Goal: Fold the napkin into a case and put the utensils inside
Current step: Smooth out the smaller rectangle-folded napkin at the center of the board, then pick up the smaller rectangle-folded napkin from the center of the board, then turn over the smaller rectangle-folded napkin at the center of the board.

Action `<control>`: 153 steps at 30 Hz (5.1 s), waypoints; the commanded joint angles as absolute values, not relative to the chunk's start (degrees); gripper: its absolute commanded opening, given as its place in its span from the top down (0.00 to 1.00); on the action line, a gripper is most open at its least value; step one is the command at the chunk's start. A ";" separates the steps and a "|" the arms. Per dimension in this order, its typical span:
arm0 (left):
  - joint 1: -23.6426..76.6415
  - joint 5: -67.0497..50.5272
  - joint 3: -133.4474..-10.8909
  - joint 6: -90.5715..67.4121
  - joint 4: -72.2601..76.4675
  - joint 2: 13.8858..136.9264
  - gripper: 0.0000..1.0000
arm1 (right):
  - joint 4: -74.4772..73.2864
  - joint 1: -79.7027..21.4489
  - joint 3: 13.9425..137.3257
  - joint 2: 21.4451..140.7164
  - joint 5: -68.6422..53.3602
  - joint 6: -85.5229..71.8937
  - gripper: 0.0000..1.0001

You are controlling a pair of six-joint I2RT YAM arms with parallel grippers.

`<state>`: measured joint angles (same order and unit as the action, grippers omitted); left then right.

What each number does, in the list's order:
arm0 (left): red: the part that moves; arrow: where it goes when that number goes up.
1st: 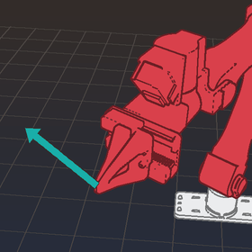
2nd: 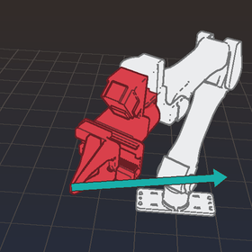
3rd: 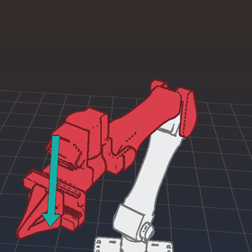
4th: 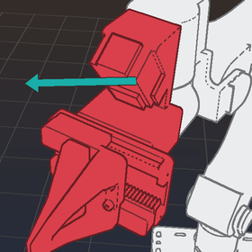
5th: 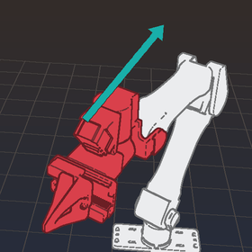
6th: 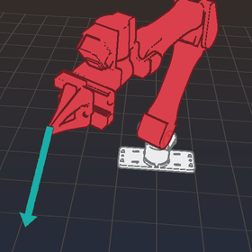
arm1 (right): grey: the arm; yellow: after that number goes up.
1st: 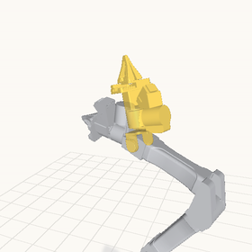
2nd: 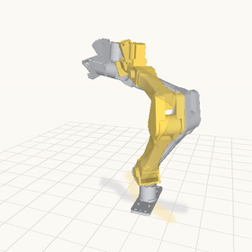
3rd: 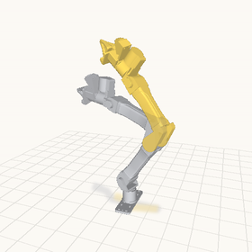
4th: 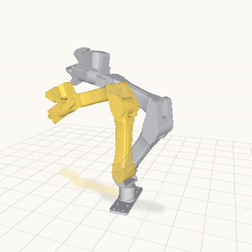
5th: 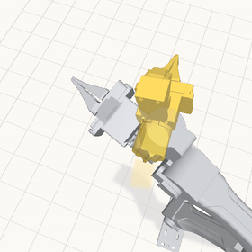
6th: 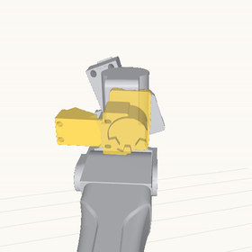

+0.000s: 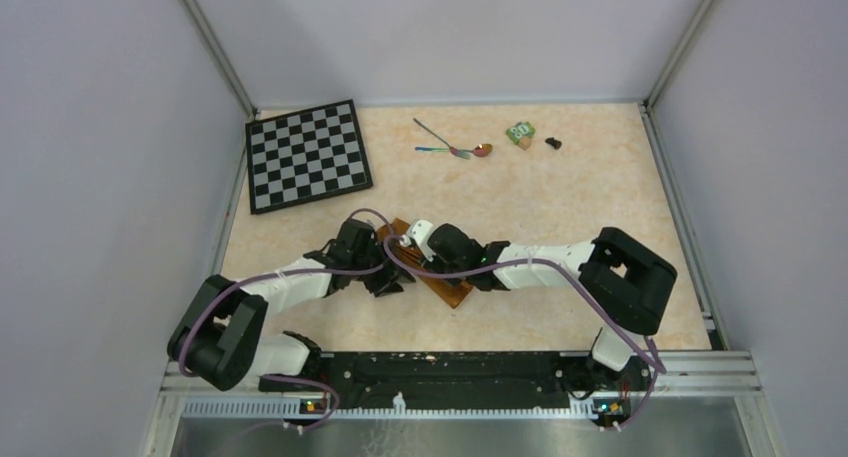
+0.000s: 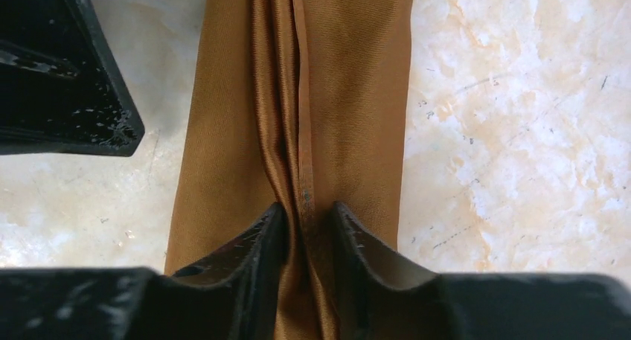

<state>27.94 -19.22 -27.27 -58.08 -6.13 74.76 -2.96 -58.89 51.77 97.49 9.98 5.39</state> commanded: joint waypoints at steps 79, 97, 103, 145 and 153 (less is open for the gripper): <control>26.01 -14.36 -25.16 -68.69 10.08 85.42 1.00 | 7.80 -56.49 47.14 96.85 -4.56 -17.31 0.90; 25.49 -18.74 -35.57 -66.86 -10.59 77.80 1.00 | 13.29 -67.84 46.44 88.92 13.43 5.96 0.35; 25.30 -20.25 -35.88 -66.43 -11.47 77.87 1.00 | 13.41 -71.70 49.19 93.39 20.46 10.77 0.35; 17.74 -3.32 -48.44 -43.19 -26.64 58.11 0.07 | 20.99 -64.27 44.25 91.00 3.56 -19.76 1.00; 17.49 1.22 -50.03 -40.16 -28.89 53.07 0.04 | 51.23 -50.33 35.42 99.01 -26.11 -48.99 1.00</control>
<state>17.65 -1.37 -48.18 -43.51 -26.50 53.19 29.21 -54.65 38.61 93.78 -8.12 -30.39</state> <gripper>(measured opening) 0.952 0.023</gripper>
